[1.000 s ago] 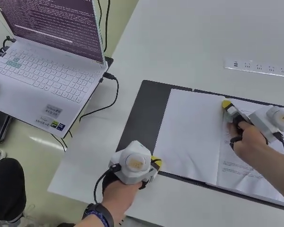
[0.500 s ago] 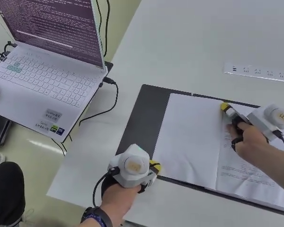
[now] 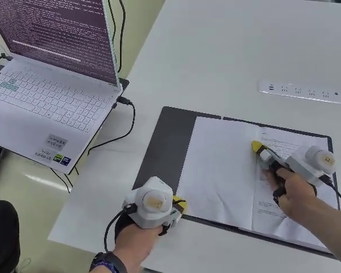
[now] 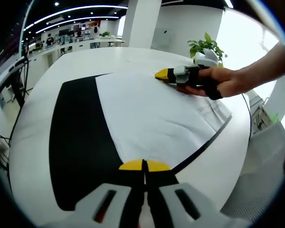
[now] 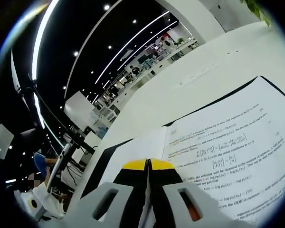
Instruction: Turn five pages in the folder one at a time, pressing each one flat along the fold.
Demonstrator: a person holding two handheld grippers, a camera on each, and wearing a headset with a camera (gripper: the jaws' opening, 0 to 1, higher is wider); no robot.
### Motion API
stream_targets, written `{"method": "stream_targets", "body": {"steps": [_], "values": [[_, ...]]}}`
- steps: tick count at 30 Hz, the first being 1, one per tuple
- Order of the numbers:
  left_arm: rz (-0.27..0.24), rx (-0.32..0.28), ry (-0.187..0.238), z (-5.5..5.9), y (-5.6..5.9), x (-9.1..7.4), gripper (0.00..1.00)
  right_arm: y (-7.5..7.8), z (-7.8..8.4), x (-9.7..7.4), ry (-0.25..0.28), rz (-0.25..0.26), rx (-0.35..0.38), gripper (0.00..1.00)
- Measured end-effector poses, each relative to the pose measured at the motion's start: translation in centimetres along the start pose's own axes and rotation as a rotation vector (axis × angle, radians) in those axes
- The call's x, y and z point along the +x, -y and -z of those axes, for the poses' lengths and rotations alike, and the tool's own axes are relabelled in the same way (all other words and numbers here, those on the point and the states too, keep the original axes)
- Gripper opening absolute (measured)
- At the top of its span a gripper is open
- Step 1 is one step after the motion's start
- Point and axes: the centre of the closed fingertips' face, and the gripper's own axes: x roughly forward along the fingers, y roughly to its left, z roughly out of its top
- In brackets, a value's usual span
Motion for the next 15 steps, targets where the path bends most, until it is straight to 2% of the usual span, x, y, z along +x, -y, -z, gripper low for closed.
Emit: {"method": "stream_targets", "body": {"steps": [15], "values": [[-0.002, 0.010, 0.006, 0.0, 0.1, -0.1, 0.00, -0.4, 2.5, -2.8, -0.021, -0.052, -0.026, 0.00]]}}
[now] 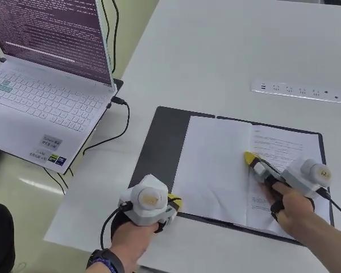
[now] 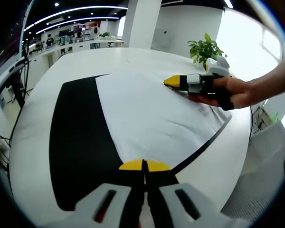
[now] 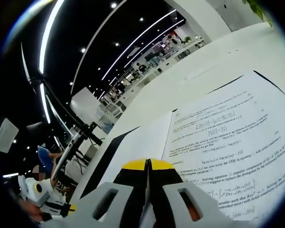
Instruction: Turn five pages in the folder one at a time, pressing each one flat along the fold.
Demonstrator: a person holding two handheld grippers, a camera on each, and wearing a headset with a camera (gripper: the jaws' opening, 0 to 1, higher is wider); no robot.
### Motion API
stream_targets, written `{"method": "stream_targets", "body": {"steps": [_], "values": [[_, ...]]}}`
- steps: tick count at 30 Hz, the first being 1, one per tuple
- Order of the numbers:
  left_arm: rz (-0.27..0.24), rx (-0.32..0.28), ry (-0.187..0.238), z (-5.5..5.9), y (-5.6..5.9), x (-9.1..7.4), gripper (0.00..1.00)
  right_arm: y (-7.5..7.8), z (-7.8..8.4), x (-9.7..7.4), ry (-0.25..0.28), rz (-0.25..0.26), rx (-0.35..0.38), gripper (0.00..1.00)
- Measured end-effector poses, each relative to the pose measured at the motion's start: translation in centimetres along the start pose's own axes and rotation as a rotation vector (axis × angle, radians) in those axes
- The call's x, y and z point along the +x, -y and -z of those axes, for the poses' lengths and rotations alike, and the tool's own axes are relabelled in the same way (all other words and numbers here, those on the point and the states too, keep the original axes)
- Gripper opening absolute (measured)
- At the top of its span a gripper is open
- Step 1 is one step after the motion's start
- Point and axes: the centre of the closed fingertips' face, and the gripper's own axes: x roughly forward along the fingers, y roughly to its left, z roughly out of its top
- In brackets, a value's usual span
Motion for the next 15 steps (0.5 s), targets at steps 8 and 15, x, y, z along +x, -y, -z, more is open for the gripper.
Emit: {"method": "stream_targets", "body": {"steps": [8, 15], "values": [[-0.001, -0.002, 0.006, 0.1, -0.1, 0.1, 0.00, 0.2, 1.3, -1.6, 0.000, -0.022, 0.017, 0.00], [0.001, 0.000, 0.007, 0.0, -0.1, 0.2, 0.00, -0.4, 3.4, -3.5, -0.040, -0.057, -0.023, 0.00]]}}
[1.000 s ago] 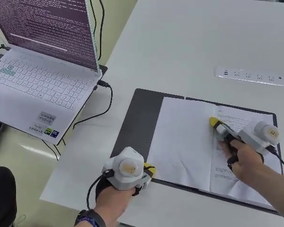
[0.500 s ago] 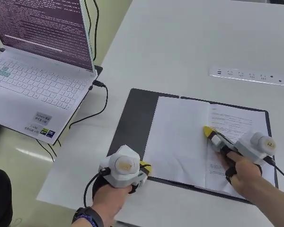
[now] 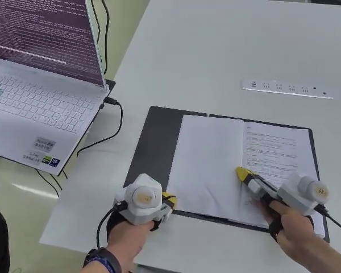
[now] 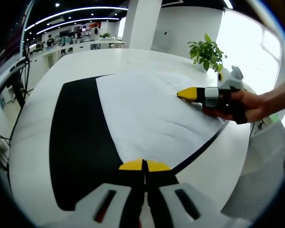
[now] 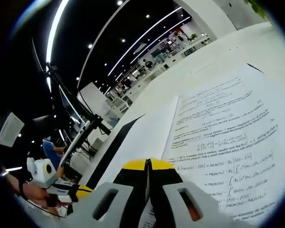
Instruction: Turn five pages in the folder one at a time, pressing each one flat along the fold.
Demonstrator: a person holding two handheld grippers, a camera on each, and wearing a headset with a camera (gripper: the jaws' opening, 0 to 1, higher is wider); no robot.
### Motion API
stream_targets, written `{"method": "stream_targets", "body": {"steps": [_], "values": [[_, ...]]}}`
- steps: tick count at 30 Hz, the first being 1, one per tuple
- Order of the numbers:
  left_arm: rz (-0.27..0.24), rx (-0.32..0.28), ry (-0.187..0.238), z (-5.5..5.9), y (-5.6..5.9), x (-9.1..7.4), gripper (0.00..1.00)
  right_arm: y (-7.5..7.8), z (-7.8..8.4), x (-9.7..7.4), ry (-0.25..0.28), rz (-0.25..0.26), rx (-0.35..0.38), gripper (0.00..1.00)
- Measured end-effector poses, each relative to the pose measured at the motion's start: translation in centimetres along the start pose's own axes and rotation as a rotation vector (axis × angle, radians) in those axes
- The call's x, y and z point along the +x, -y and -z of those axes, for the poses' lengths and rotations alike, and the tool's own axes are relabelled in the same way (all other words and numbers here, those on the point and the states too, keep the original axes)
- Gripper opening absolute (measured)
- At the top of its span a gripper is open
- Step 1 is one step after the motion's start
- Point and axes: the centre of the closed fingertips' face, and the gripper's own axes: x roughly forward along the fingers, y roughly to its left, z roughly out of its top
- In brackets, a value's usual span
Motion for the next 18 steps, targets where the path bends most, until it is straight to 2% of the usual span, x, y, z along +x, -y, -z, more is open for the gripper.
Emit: {"method": "stream_targets", "body": {"steps": [10, 18], "values": [[-0.001, 0.000, 0.002, -0.1, 0.1, -0.1, 0.00, -0.9, 2.4, -1.8, -0.012, -0.009, 0.003, 0.00], [0.000, 0.003, 0.002, -0.1, 0.1, -0.2, 0.00, -2.0, 4.1, -3.2, -0.046, -0.031, -0.015, 0.00]]}}
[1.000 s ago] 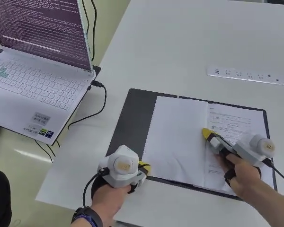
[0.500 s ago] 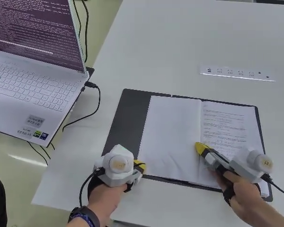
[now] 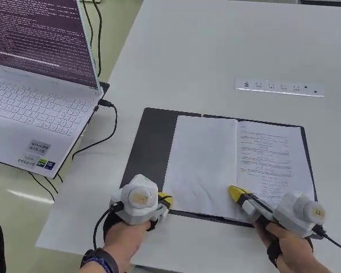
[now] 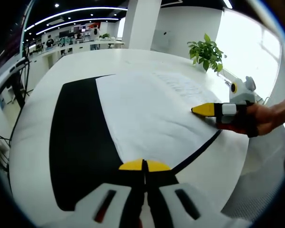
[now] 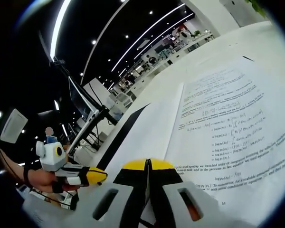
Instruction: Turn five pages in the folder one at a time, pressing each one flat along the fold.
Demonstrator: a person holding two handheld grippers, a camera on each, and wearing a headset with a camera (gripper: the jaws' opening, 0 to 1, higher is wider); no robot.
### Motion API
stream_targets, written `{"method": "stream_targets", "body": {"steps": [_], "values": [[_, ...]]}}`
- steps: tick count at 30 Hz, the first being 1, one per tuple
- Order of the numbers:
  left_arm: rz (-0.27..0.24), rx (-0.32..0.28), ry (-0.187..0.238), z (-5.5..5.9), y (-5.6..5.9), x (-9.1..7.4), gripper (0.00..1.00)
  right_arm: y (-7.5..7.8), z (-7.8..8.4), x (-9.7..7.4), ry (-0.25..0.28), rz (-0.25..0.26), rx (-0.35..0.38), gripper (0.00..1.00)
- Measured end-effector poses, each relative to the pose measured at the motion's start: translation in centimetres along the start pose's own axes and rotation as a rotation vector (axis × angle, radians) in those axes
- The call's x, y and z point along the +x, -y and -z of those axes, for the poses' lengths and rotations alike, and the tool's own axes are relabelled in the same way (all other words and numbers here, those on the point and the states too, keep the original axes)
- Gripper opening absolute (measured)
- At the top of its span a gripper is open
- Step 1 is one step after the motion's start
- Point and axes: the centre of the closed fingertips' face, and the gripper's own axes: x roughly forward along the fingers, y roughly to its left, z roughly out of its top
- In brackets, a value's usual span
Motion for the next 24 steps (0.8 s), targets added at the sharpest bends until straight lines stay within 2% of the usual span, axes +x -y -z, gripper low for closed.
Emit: {"method": "stream_targets", "body": {"steps": [13, 24], "values": [[0.000, -0.003, 0.004, -0.1, 0.0, 0.0, 0.00, -1.0, 2.3, -2.2, -0.050, -0.018, -0.009, 0.00], [0.000, -0.004, 0.007, 0.0, 0.0, 0.0, 0.00, -1.1, 2.7, -2.7, -0.061, -0.010, 0.007, 0.00]]}}
